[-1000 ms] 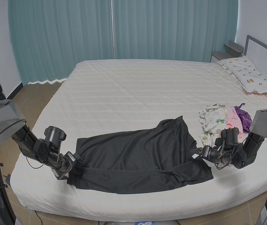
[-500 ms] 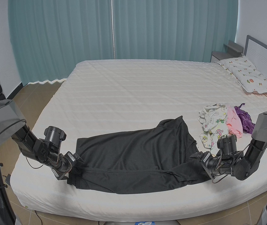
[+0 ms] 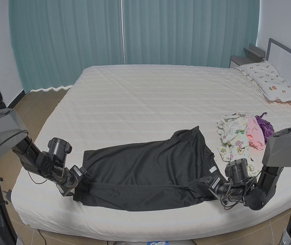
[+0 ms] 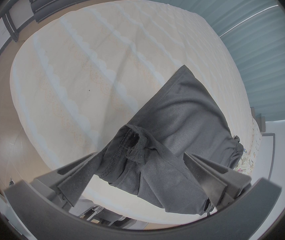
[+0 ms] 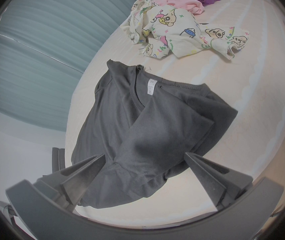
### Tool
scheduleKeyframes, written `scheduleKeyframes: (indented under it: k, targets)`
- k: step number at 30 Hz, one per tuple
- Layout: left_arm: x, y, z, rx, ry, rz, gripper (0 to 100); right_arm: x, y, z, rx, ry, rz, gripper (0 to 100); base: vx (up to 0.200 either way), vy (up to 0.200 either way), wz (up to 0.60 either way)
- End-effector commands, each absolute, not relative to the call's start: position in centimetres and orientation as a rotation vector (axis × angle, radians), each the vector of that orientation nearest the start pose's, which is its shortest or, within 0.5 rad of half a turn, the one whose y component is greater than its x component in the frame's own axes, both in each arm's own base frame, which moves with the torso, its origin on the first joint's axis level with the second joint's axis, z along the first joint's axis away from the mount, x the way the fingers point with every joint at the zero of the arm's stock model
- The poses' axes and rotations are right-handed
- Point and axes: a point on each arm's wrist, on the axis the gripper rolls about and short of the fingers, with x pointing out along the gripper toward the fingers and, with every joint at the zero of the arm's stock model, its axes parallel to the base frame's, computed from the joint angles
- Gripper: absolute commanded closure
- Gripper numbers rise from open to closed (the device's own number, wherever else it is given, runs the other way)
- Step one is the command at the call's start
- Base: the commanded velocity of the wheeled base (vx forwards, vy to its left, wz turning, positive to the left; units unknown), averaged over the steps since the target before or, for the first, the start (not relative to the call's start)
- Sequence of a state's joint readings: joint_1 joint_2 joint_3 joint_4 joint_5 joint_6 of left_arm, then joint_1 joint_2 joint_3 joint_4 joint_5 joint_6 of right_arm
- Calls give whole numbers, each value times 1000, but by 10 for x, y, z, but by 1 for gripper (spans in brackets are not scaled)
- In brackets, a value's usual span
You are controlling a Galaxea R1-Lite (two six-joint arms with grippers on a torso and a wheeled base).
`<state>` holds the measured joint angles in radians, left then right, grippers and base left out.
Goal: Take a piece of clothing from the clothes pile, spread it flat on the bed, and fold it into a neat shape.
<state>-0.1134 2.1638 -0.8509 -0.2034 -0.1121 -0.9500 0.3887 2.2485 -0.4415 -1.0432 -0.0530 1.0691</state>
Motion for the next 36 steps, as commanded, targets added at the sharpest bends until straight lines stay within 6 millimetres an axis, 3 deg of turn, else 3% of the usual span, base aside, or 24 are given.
scheduleKeyframes:
  k: [1,18,19,32,36]
  targets:
    - [329,-40,7,-843,1118,340,0,272,114,-30,827,851,-110,0,0,0,0]
    - [329,-40,7,-843,1118,340,0,274,125,-42,791,826,-132,0,0,0,0]
    - [329,-40,7,-843,1118,340,0,275,125,-43,790,823,-135,100,0,0,0]
    - [329,-40,7,-843,1118,340,0,271,123,-38,779,801,-162,100,0,0,0]
    - [328,-40,7,-842,1120,341,0,263,121,-27,779,798,-140,100,0,0,0]
